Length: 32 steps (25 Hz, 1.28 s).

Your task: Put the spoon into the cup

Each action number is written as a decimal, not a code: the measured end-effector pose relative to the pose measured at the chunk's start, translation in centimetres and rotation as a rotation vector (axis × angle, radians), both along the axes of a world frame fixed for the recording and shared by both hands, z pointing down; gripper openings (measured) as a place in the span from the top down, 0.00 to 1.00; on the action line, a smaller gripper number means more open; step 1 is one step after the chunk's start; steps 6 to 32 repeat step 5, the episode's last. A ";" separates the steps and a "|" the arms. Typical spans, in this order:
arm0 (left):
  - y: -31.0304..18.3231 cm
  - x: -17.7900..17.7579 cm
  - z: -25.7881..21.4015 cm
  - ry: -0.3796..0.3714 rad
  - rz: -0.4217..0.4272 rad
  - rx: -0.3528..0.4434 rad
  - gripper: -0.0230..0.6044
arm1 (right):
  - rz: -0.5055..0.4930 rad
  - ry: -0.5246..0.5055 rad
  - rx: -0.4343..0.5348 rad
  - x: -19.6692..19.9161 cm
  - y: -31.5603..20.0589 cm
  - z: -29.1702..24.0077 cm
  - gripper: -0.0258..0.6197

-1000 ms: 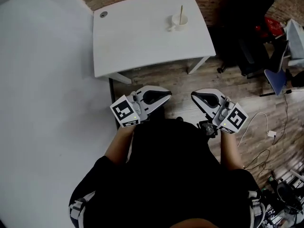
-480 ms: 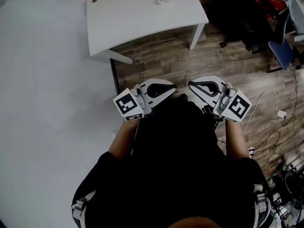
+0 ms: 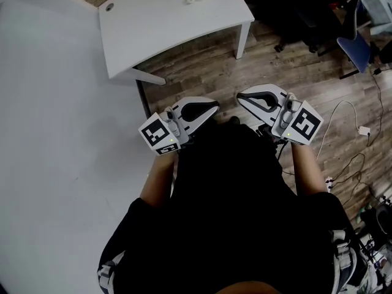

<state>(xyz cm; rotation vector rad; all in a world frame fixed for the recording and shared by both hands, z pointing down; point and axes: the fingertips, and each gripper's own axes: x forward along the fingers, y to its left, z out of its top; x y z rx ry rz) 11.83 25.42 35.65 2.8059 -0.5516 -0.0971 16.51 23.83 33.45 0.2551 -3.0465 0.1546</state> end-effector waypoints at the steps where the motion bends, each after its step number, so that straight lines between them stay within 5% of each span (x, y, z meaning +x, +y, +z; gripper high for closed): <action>1: 0.0 -0.1 -0.1 -0.004 -0.002 -0.005 0.94 | -0.007 -0.004 -0.003 -0.3 0.0 -0.2 0.95; 32: 0.4 -0.7 -0.5 -0.021 -0.016 -0.013 0.94 | -0.027 -0.033 -0.020 -1.3 0.0 -0.8 0.95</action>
